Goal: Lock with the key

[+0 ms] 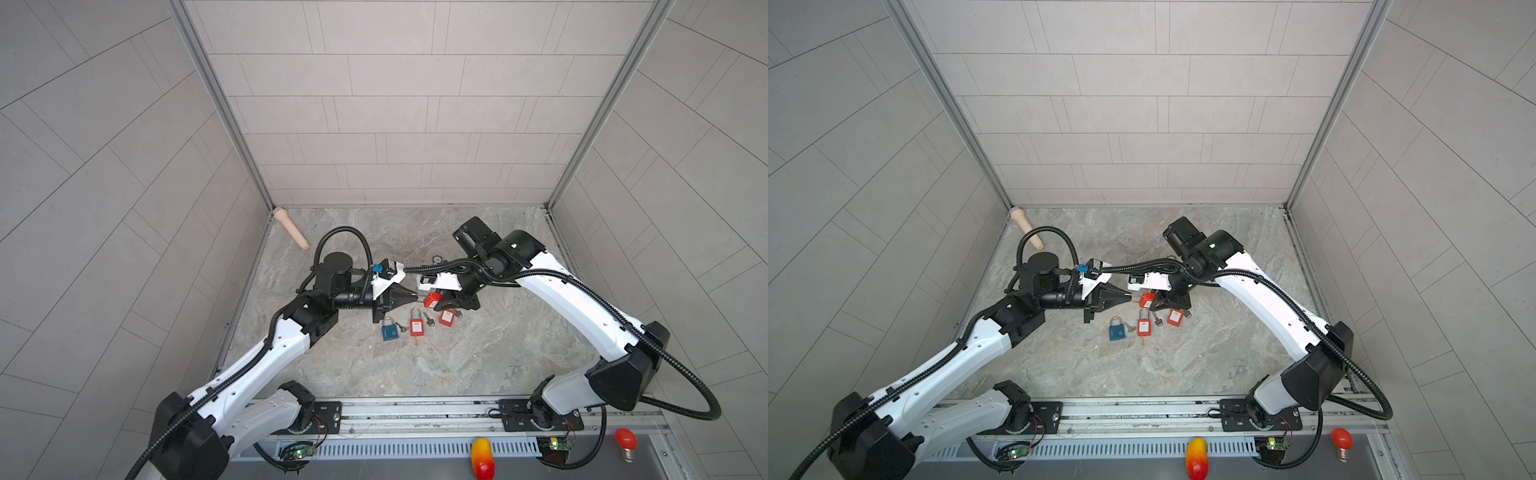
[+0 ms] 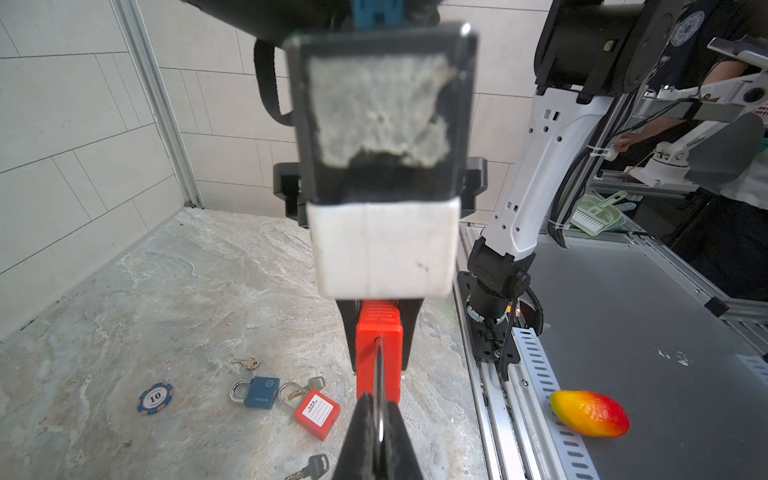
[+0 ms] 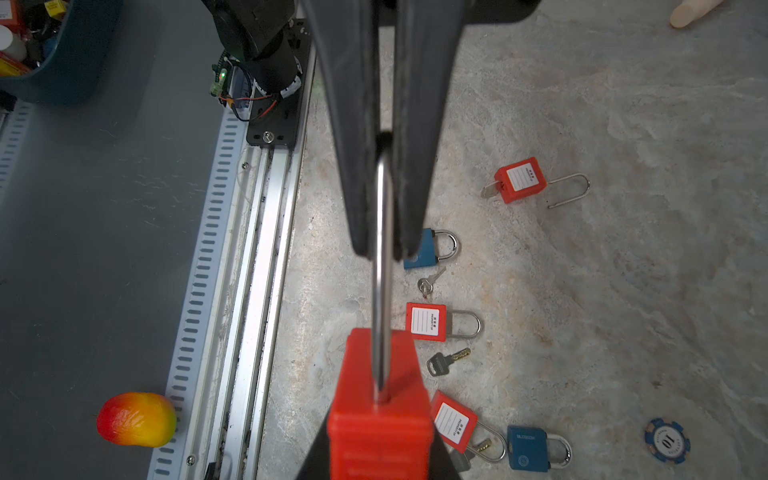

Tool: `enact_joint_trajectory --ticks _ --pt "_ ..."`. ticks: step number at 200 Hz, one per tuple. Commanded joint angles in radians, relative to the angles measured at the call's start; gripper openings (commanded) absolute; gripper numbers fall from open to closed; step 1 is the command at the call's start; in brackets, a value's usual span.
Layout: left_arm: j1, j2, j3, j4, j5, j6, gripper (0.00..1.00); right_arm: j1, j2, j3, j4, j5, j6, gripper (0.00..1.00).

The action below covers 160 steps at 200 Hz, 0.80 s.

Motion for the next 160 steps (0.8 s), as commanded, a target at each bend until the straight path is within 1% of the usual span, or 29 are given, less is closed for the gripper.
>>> enact_joint_trajectory --ticks 1,19,41,55,81,111,134,150,160 --pt "-0.027 -0.010 0.009 0.011 -0.018 0.051 0.00 0.006 0.001 0.033 0.031 -0.073 -0.018 0.09" --pt "-0.035 0.004 -0.004 0.053 -0.031 0.019 0.00 0.006 0.006 0.037 0.059 -0.079 -0.016 0.09" --pt "-0.037 0.029 -0.038 0.188 -0.027 -0.089 0.00 0.008 0.010 0.046 0.094 -0.049 -0.020 0.08" --pt "-0.039 0.051 -0.048 0.232 -0.019 -0.134 0.00 0.008 0.013 0.049 0.112 -0.026 -0.019 0.08" --pt "-0.047 0.088 -0.047 0.236 -0.005 -0.146 0.00 0.012 0.016 0.052 0.153 0.005 -0.014 0.07" --pt "-0.054 0.118 -0.055 0.263 -0.002 -0.156 0.00 0.015 0.027 0.069 0.180 -0.002 -0.006 0.09" --pt "-0.048 0.124 -0.066 0.321 0.001 -0.189 0.00 0.012 0.042 0.101 0.133 0.027 -0.030 0.15" --pt "-0.038 0.130 -0.066 0.351 0.007 -0.202 0.00 0.007 0.032 0.097 0.115 0.052 -0.033 0.27" --pt "-0.031 0.137 -0.065 0.379 0.020 -0.217 0.00 0.002 0.020 0.088 0.104 0.068 -0.036 0.38"
